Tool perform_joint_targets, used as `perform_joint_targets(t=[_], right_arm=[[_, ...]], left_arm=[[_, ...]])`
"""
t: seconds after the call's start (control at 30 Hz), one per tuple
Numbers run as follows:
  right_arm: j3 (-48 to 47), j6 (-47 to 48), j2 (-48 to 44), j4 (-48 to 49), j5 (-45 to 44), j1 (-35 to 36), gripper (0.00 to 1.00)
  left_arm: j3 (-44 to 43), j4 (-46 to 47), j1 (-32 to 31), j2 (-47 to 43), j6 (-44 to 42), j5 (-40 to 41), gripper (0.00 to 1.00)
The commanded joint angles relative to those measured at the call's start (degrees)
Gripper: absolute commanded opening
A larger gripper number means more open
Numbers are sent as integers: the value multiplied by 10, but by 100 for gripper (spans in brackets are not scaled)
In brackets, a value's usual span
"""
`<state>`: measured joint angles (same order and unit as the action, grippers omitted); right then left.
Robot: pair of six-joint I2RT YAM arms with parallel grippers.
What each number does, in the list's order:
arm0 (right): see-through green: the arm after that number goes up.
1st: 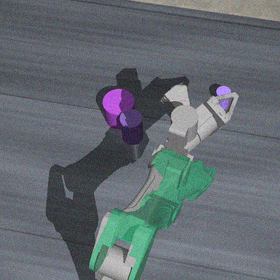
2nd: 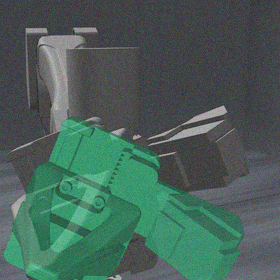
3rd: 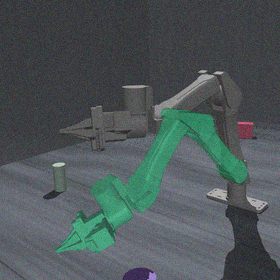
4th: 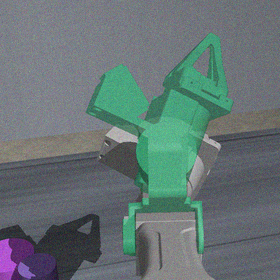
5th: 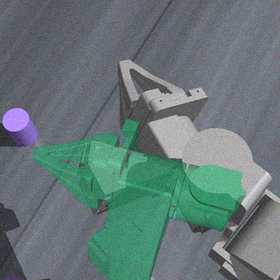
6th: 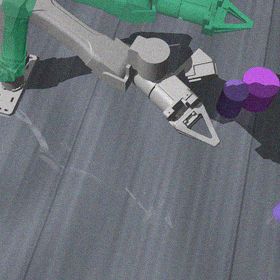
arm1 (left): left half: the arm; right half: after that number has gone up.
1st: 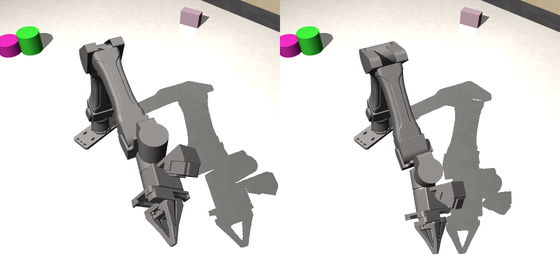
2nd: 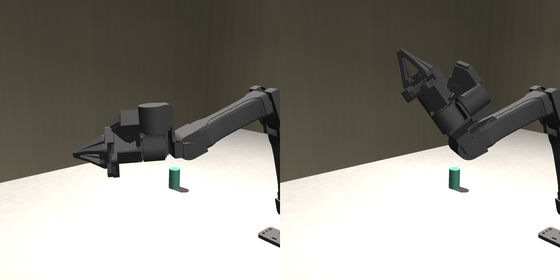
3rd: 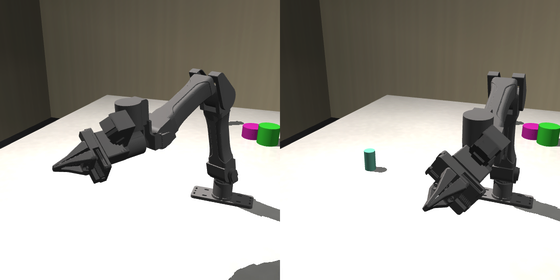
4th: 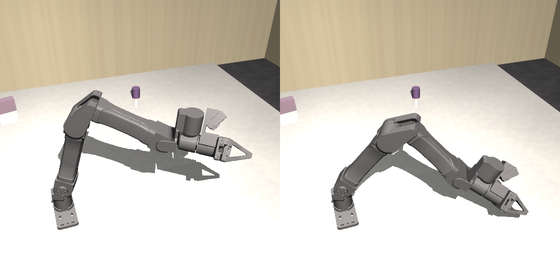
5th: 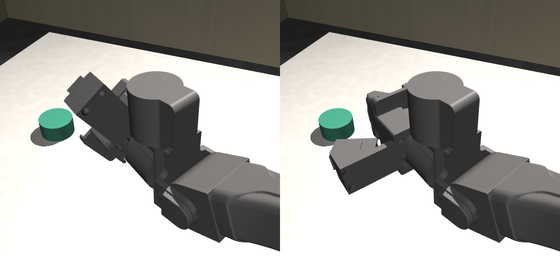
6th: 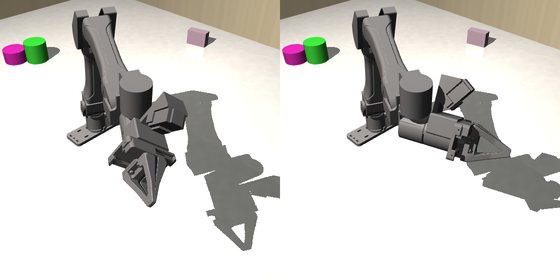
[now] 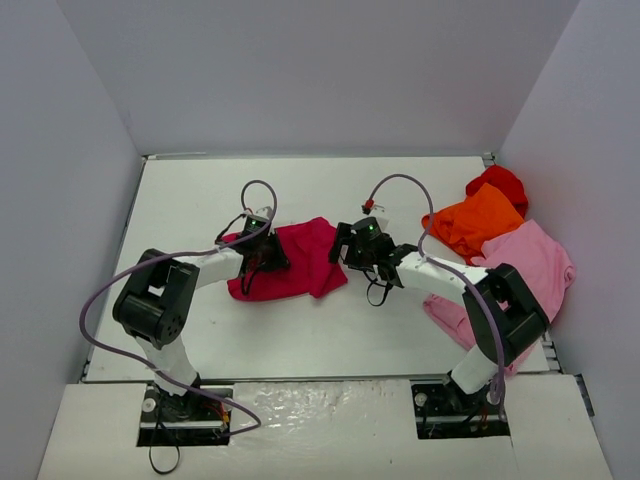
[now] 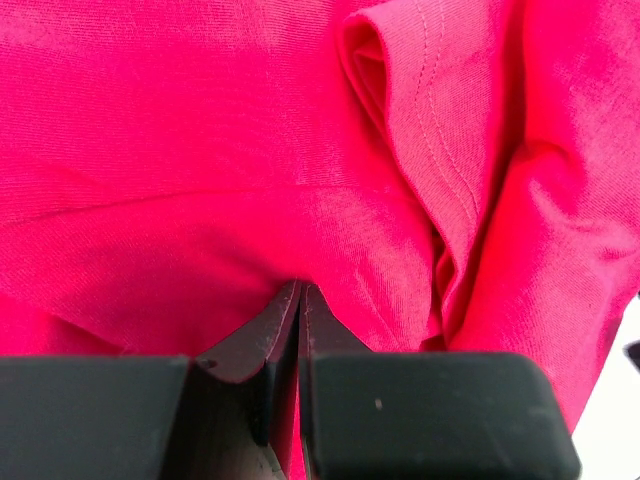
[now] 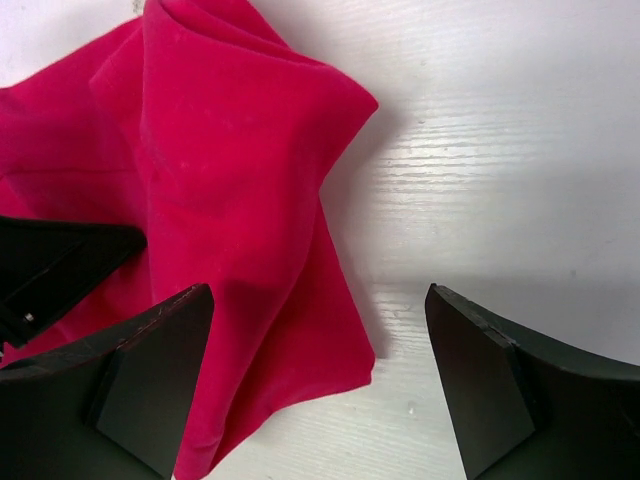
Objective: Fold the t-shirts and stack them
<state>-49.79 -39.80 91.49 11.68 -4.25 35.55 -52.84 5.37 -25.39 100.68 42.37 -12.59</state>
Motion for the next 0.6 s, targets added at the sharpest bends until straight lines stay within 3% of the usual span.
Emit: perform_joint_targets(t=[0.0,0.33,0.47,0.57], right_arm=[[-24,-1,29,89,60,-3,84],[-57,25,102,138,96,-4,79],[-76,43,114,123,89,-5,65],[-106,64,117,88,77,-5,63]], left_arm=[[0,-39,-6,-25,-4,11,0],[-1,-42,-6,-24,-7,13,0],[-3,-44,-6,-22,-9,12,0],[-5,-46,-6,-22,-11,13,0]])
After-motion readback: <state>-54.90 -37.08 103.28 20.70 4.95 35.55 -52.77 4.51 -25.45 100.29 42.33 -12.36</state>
